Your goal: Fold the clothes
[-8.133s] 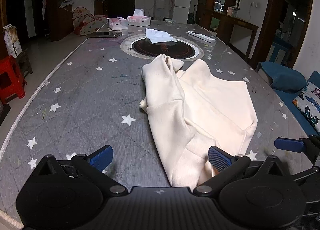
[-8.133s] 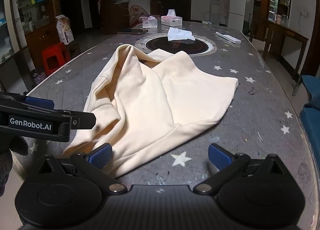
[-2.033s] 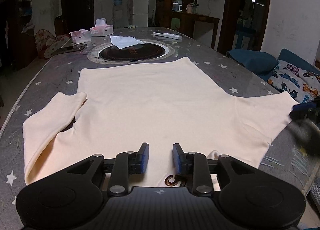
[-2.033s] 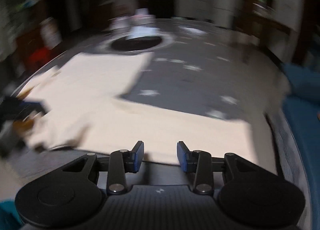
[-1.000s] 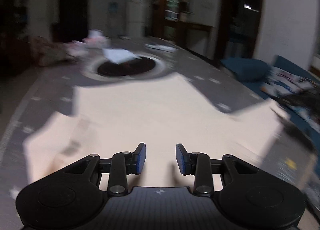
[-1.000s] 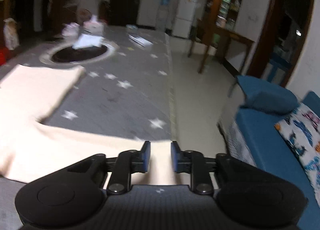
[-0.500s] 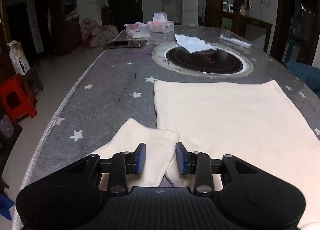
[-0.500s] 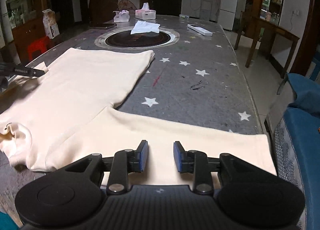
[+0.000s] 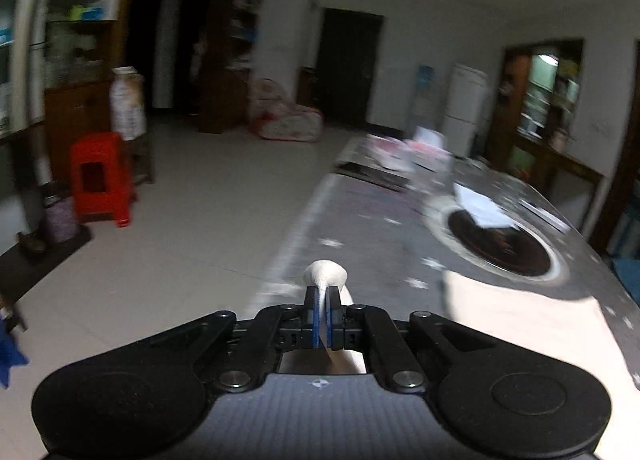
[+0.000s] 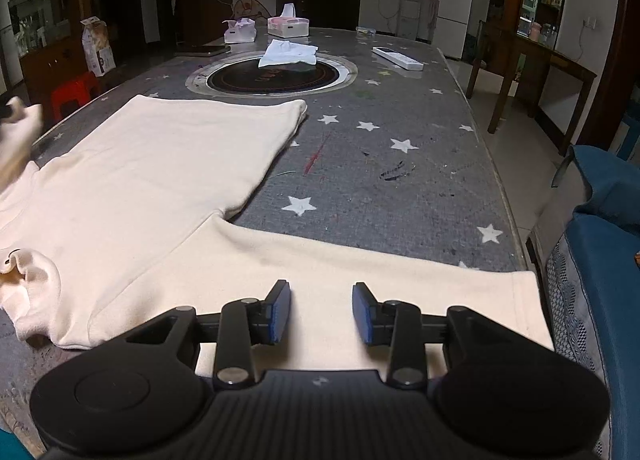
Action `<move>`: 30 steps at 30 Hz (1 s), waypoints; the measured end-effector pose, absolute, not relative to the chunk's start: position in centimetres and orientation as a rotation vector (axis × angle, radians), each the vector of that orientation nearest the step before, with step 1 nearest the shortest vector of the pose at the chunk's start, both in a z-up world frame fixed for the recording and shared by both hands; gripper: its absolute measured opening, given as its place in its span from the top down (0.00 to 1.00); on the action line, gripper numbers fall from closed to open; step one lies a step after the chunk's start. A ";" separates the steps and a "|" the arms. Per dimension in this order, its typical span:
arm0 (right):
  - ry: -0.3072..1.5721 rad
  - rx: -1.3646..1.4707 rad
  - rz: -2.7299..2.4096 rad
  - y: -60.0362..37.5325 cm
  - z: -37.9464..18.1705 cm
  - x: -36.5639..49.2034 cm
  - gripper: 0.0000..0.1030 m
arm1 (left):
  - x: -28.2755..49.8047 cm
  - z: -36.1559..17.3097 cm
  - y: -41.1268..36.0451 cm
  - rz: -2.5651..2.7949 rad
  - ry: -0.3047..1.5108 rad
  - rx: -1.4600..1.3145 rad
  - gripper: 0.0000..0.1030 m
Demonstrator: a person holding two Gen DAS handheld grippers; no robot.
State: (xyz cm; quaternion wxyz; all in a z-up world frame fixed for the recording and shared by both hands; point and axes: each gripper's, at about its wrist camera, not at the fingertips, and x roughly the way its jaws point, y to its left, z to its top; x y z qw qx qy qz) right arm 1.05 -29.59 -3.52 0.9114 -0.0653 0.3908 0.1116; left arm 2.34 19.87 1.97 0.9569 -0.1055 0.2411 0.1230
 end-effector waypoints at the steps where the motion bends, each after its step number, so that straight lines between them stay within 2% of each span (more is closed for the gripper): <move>1: 0.805 -0.135 0.228 -29.6 -3.5 1.0 0.65 | 1.6 1.8 20.8 0.274 0.488 -0.224 0.97; 8: 0.809 -0.146 0.213 -29.5 -3.4 1.2 0.60 | -0.8 -2.4 23.5 0.369 0.603 -0.224 0.96; 12: 0.795 -0.176 0.228 -28.8 -2.6 0.7 0.60 | -1.1 -3.1 24.1 0.421 0.635 -0.232 0.90; 21: 0.738 -0.204 0.442 -23.8 -0.7 -1.2 0.59 | 0.4 -1.6 15.8 0.111 0.636 -0.254 0.89; 30: 0.759 -0.242 0.589 -19.3 -1.7 -2.4 0.59 | 2.1 -0.6 7.7 -0.189 0.636 -0.268 0.89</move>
